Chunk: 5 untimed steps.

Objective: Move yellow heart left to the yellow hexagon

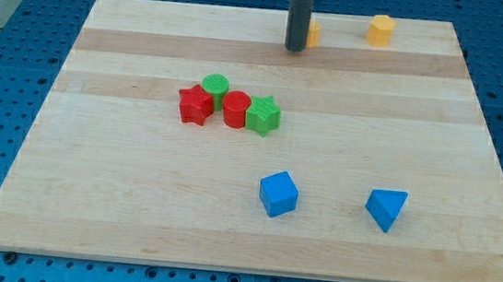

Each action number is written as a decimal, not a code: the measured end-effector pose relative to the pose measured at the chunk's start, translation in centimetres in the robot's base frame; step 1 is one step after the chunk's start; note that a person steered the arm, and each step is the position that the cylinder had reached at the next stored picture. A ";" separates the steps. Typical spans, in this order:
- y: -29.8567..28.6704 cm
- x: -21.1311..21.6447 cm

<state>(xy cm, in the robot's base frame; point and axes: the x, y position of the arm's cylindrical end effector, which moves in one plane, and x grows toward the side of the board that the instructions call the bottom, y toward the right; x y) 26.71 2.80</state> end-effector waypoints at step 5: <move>9.2 4.9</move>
